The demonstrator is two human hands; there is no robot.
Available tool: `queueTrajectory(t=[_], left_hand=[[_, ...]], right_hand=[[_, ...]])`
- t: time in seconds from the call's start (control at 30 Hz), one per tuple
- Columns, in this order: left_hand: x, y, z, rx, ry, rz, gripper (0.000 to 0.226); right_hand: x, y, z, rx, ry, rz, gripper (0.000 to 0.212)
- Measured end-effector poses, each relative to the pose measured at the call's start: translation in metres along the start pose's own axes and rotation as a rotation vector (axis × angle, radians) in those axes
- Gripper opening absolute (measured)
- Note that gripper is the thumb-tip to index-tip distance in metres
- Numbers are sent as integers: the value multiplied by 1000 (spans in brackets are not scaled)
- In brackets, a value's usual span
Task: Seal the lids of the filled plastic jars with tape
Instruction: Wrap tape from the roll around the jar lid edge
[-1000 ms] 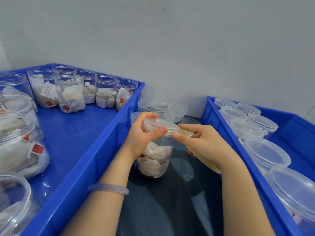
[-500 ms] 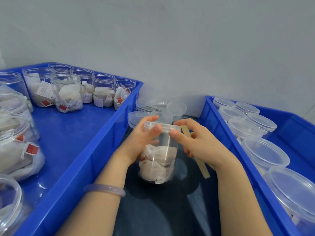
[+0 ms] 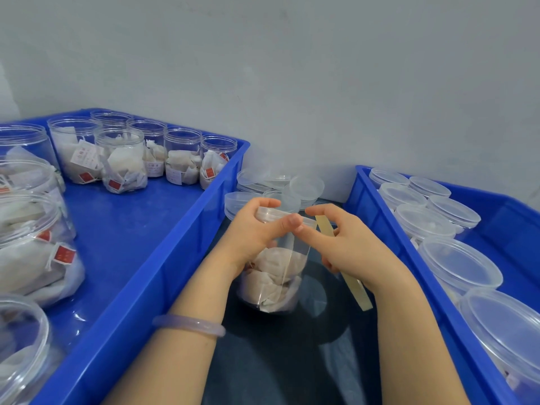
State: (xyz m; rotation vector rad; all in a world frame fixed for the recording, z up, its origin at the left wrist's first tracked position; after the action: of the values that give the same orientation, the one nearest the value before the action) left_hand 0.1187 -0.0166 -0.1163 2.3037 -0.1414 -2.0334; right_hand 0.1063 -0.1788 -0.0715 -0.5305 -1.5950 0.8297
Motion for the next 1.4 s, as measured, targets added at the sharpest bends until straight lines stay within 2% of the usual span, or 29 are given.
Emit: queueTrajectory(t=[0.17,0.2,0.3,0.43,0.57,0.7,0.77,0.93,1.1,1.27,1.4], left_hand=[[-1,-1,2,22,23,-15,79],[-1,-1,2,19,19,-27,80],[0,0,1,-11,-2,-35,87],[0,-2,-1,-90,55,-49,95],[-1,-7,-1,-108,96,-108,100],[-2,-9,-1,-92,91,-115,98],[-1,-11,0,-83,92,-110,97],[-3,-13,3,-50,72,-101,90],[-3,-15,2,5,70,-102,77],[-4,-18,3,36,52,-76,89],[-6,-18,2,53,37,-124,90]], right_hand=[[-1,-8,6,26,17,-18,98],[-1,-9,7,31,28,-27,97],[0,-11,8,53,43,-38,82],[-5,-13,10,59,69,-75,77],[-8,-11,10,80,72,-141,51],[-7,-8,6,33,62,-128,64],[-6,-7,5,32,51,-126,60],[-4,-4,5,60,26,-94,7],[-3,-4,7,80,-21,-57,17],[-3,-1,6,106,-46,-94,19],[-3,0,6,108,-61,-105,17]])
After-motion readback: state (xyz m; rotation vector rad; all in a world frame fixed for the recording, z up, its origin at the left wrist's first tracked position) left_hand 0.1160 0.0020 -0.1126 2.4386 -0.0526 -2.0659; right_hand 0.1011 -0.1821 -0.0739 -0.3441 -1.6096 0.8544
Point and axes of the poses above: each hand's wrist, its own z-axis away from the middle knuckle, its own y-axis out of the palm, x = y × z, the point moved 1 cm from there along -z, towards the middle knuckle, and after that the axes turned 4 degrees about z, right-handed, at the moved point
